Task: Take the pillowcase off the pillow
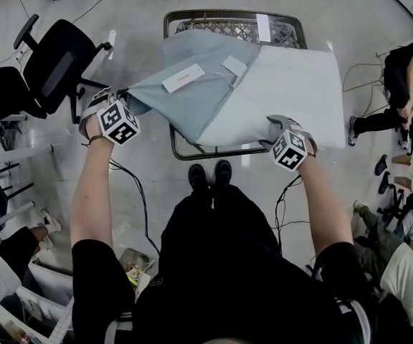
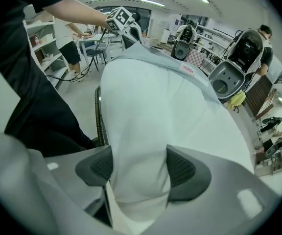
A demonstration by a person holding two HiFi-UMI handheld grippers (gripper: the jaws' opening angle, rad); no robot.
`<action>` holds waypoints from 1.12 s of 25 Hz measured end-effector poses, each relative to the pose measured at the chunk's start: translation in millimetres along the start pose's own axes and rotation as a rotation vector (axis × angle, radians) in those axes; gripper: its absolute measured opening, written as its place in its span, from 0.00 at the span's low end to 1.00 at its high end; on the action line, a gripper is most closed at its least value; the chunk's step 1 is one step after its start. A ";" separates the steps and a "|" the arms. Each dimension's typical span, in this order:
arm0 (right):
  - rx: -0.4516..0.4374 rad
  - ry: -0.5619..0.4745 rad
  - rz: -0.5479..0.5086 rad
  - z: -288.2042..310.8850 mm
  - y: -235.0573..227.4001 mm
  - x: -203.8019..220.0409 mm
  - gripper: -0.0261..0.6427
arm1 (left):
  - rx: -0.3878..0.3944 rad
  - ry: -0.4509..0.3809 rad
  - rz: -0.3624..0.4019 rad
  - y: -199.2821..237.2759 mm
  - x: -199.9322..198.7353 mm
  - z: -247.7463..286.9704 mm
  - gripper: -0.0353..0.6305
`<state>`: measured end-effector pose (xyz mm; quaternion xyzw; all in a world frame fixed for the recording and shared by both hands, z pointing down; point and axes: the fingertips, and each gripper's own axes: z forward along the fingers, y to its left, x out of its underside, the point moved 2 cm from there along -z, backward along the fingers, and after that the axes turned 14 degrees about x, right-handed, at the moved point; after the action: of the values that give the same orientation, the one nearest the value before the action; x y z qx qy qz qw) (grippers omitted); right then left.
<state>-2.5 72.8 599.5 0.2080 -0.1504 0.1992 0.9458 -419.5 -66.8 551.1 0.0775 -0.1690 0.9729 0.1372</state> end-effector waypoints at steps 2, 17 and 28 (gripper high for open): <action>-0.009 0.003 -0.004 -2.8 1.4 3.8 0.53 | -0.026 0.001 -0.028 9.2 -2.3 -2.1 0.07; -0.056 -0.028 -0.037 -7.9 15.6 9.2 0.58 | -0.207 -0.121 -0.026 55.7 -71.4 -66.2 0.06; -0.100 -0.212 0.056 -21.7 14.1 -68.2 0.53 | -0.434 -0.160 -0.131 148.4 -61.0 -169.2 0.06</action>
<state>-64.0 73.0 560.3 0.1764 -0.2651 0.1946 0.9278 -422.7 -156.6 336.0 0.1340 -0.3791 0.8936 0.1994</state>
